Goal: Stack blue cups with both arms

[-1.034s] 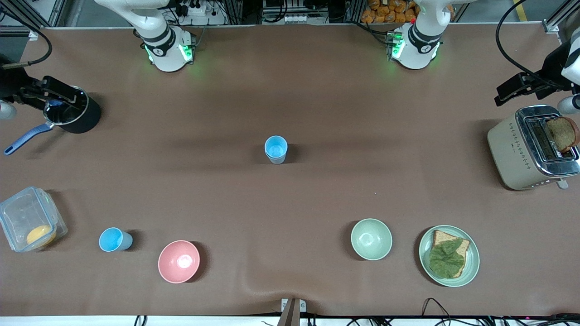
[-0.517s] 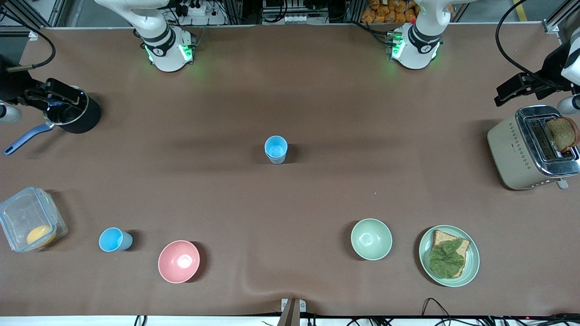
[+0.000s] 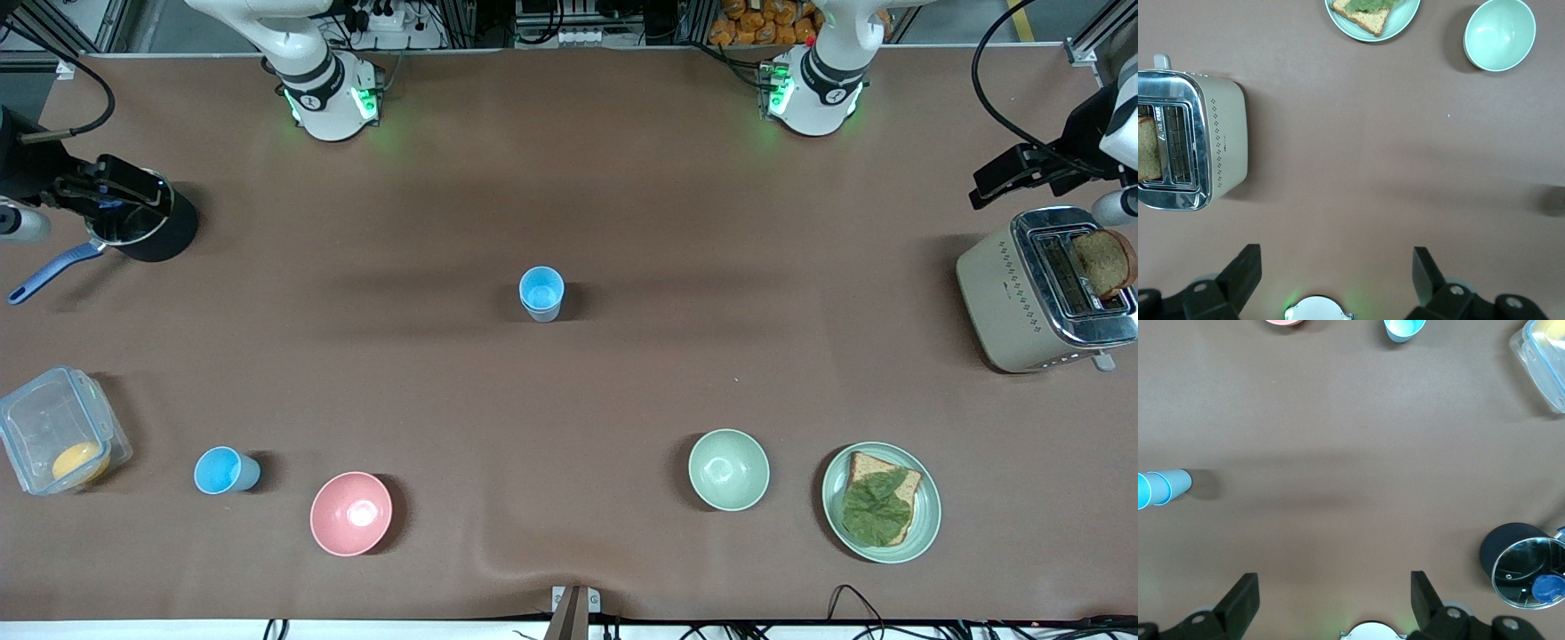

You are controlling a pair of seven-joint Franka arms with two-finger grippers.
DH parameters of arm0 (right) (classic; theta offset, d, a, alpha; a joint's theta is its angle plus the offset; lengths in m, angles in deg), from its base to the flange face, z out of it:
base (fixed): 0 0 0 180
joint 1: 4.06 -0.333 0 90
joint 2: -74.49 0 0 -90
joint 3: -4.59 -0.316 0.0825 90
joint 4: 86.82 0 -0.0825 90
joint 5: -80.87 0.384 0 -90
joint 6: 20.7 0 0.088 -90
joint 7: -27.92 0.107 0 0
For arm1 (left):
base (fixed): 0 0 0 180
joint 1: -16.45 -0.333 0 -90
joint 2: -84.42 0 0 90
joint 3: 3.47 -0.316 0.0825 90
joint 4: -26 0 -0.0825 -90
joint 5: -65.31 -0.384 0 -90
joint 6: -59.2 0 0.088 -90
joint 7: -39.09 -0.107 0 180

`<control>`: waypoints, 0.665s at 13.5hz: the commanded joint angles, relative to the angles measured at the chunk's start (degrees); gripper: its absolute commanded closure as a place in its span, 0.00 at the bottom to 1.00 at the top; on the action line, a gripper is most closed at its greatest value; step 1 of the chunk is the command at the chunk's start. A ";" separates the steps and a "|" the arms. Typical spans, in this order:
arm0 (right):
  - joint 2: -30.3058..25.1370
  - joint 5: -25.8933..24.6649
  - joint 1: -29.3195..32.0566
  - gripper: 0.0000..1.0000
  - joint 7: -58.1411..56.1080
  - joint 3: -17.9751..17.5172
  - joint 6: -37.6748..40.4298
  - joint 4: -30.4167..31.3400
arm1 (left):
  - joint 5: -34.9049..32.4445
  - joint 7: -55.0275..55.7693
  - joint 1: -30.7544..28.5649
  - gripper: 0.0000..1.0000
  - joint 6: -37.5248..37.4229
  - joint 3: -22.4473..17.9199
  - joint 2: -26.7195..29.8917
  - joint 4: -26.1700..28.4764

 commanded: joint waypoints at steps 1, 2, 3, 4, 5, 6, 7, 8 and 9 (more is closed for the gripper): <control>-0.01 0.43 -0.23 0.00 0.88 -0.01 0.50 -0.14 | 1.03 -1.72 -0.76 0.00 0.54 0.29 0.30 0.25; -0.01 0.43 -0.22 0.00 0.88 -0.01 0.68 -0.14 | 1.11 -1.72 -0.76 0.00 0.54 0.29 0.30 0.25; 0.07 0.43 -0.22 0.00 0.80 -0.01 0.68 -0.14 | 1.11 -1.72 -0.76 0.00 0.54 0.29 0.30 0.25; 0.07 0.43 -0.22 0.00 0.71 -0.01 0.68 -0.14 | 1.11 -1.72 -0.76 0.00 0.54 0.29 0.30 0.25; -0.01 0.43 -0.22 0.00 0.71 -0.01 0.68 -0.14 | 1.03 -1.63 -0.76 0.00 0.54 0.29 0.30 0.25; -0.01 0.52 -0.22 0.00 0.71 -0.01 0.77 -0.14 | 1.11 -1.72 -0.76 0.00 0.54 0.29 0.30 0.25; -0.01 0.43 -0.22 0.00 0.62 -0.01 0.94 -0.14 | 1.11 -1.63 -0.76 0.00 0.54 0.29 0.21 0.25; -0.01 0.43 -0.22 0.00 0.53 -0.01 1.03 -0.06 | 1.03 -1.72 -0.76 0.00 0.54 0.29 0.21 0.25; -0.01 0.43 -0.22 0.00 0.53 -0.01 1.12 -0.14 | 1.11 -1.72 -0.76 0.00 0.54 0.29 0.21 0.25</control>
